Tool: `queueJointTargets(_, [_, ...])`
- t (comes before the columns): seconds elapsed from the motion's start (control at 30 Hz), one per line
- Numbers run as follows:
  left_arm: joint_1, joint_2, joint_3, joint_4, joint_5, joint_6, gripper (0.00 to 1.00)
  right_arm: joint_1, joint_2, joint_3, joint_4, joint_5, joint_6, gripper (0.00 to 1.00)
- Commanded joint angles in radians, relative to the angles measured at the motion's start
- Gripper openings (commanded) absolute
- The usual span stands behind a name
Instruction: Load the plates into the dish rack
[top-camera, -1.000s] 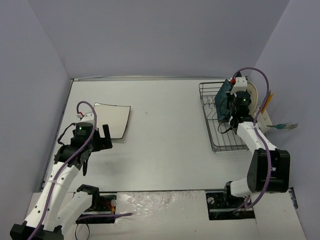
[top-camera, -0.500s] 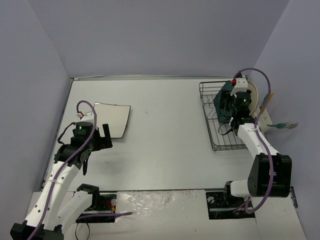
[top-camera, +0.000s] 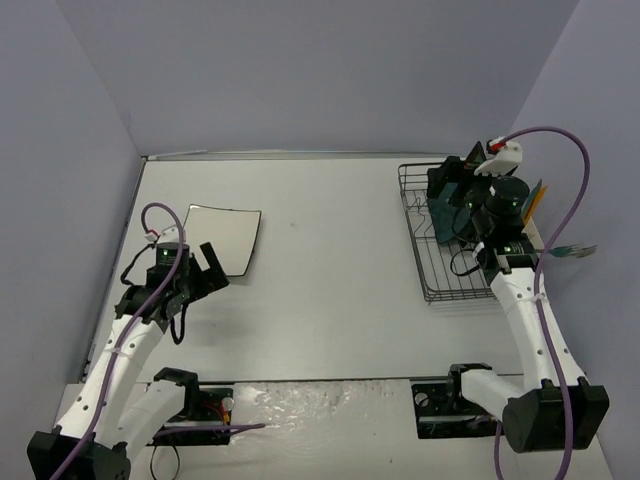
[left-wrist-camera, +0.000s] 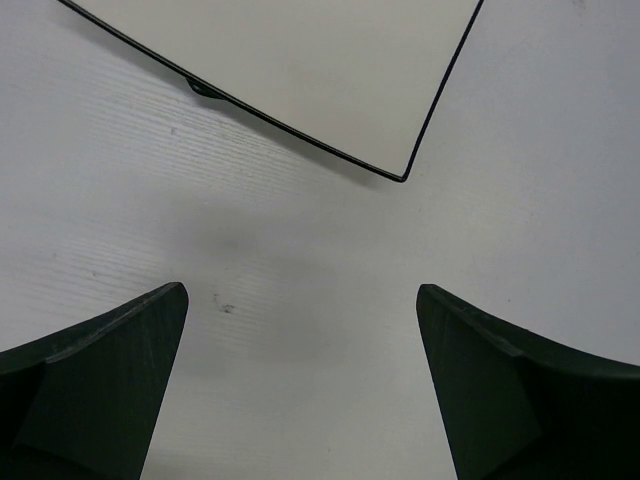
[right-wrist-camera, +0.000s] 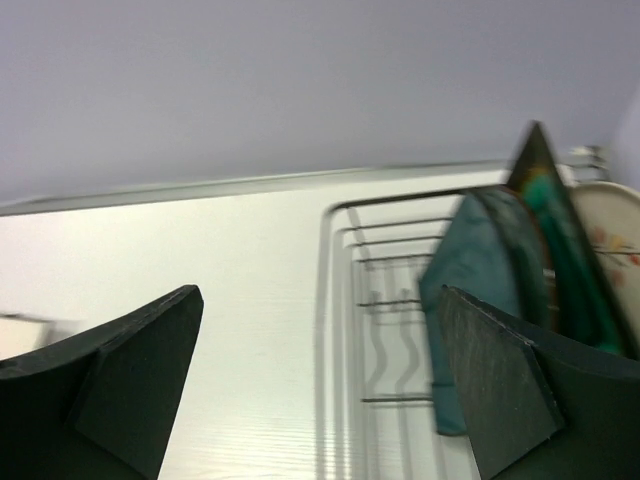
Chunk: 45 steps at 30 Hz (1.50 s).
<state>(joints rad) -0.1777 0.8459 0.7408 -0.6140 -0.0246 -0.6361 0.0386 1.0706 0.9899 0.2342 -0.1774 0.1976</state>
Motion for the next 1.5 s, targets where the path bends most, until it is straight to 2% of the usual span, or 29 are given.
queueJointTargets(0.0, [0.058, 0.04, -0.026, 0.161, 0.034, -0.15, 0.97, 0.072, -0.046, -0.033, 0.076, -0.199, 0.175, 1.0])
queueJointTargets(0.17, [0.218, 0.072, -0.044, 0.234, 0.065, -0.116, 0.97, 0.179, -0.066, -0.105, 0.118, -0.316, 0.234, 1.0])
queueJointTargets(0.43, [0.442, 0.204, -0.107, 0.424, 0.2, -0.086, 0.97, 0.207, -0.104, -0.2, 0.164, -0.399, 0.277, 1.0])
queueJointTargets(0.57, [0.507, 0.292, -0.153, 0.599, 0.256, -0.124, 0.97, 0.21, -0.106, -0.228, 0.193, -0.45, 0.294, 1.0])
queueJointTargets(0.8, [0.516, 0.401, -0.188, 0.835, 0.268, -0.158, 0.97, 0.21, -0.11, -0.247, 0.213, -0.49, 0.292, 1.0])
queueJointTargets(0.97, [0.517, 0.507, -0.176, 0.89, 0.292, -0.18, 0.96, 0.211, -0.11, -0.251, 0.212, -0.496, 0.282, 1.0])
queueJointTargets(1.13, [0.517, 0.605, -0.177, 0.949, 0.317, -0.214, 0.91, 0.211, -0.092, -0.257, 0.208, -0.496, 0.268, 1.0])
queueJointTargets(1.47, [0.517, 0.661, -0.205, 1.022, 0.323, -0.235, 0.76, 0.211, -0.086, -0.258, 0.217, -0.499, 0.279, 1.0])
